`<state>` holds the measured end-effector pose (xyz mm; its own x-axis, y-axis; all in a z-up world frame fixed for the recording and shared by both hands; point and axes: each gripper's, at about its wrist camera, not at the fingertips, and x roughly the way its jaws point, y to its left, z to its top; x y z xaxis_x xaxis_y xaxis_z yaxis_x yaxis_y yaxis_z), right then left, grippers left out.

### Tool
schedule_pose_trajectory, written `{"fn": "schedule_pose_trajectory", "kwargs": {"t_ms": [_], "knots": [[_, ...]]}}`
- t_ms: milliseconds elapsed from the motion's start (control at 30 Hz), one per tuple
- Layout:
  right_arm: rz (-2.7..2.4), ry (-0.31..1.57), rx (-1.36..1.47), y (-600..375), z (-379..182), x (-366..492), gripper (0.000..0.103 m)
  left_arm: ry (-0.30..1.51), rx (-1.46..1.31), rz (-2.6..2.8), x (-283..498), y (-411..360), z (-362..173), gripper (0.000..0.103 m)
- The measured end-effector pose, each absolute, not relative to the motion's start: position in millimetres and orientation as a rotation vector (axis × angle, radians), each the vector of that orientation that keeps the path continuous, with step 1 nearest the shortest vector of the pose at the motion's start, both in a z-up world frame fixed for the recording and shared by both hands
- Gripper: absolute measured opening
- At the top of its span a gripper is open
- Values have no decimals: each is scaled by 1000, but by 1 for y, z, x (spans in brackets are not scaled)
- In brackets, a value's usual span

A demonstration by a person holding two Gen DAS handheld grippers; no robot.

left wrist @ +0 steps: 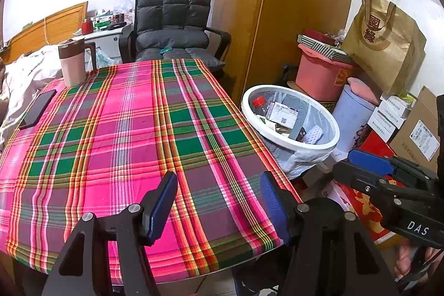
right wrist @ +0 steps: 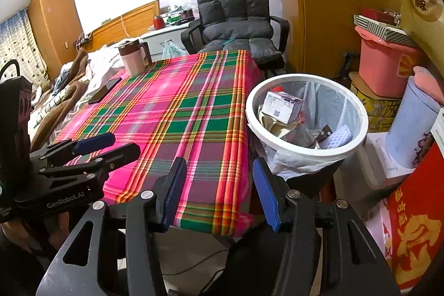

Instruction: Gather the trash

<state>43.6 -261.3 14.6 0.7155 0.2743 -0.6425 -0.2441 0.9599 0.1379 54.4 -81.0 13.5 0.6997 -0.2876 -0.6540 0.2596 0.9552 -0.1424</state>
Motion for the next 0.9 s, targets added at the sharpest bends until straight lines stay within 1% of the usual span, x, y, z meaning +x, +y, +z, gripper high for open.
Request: {"fn": "schedule_pose_trajectory", "kwargs": {"t_ms": [900], "knots": [[285,723,40,-258,14,45,52,768,-49,-277,56,-77,8,62]]}}
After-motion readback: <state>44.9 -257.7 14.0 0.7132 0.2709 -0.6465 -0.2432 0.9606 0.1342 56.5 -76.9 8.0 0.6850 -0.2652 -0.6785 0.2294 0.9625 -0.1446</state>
